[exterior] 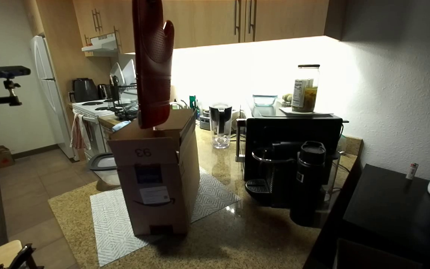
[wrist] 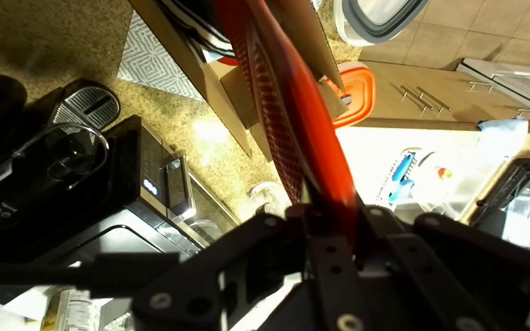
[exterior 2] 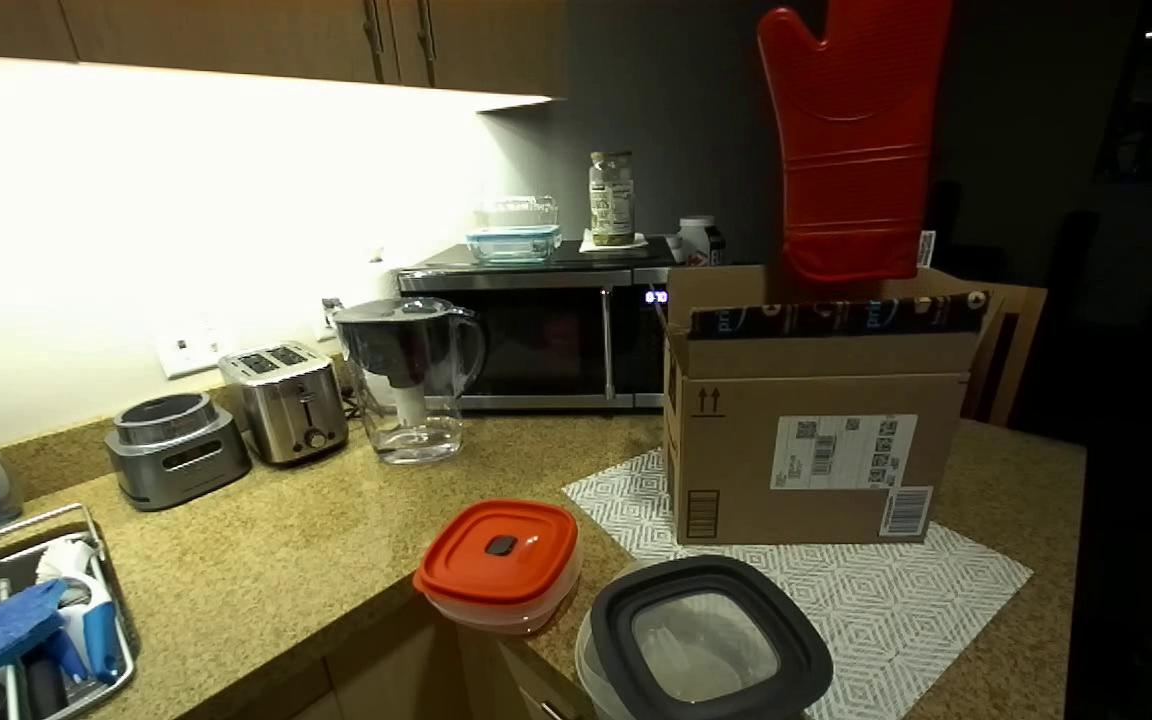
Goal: Remove the red oven mitt from the brown box and put it on the table.
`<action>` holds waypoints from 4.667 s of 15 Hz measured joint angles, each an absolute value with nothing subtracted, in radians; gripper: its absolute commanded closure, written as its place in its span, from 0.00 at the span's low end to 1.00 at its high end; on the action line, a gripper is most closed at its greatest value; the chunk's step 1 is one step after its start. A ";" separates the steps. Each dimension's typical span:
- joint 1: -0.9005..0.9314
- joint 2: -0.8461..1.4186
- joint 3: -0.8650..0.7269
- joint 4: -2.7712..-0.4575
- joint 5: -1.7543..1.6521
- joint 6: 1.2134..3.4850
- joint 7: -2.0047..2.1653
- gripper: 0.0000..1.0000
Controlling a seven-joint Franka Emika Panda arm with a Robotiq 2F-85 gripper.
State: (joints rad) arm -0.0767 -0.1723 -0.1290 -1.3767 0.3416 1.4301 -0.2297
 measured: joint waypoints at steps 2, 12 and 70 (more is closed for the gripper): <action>-0.077 -0.179 -0.133 -1.361 0.342 1.429 -0.230 0.97; -0.010 -0.244 -0.056 -1.339 0.342 1.382 -0.232 0.97; 0.275 -0.425 0.237 -2.218 -0.228 1.864 -0.271 0.97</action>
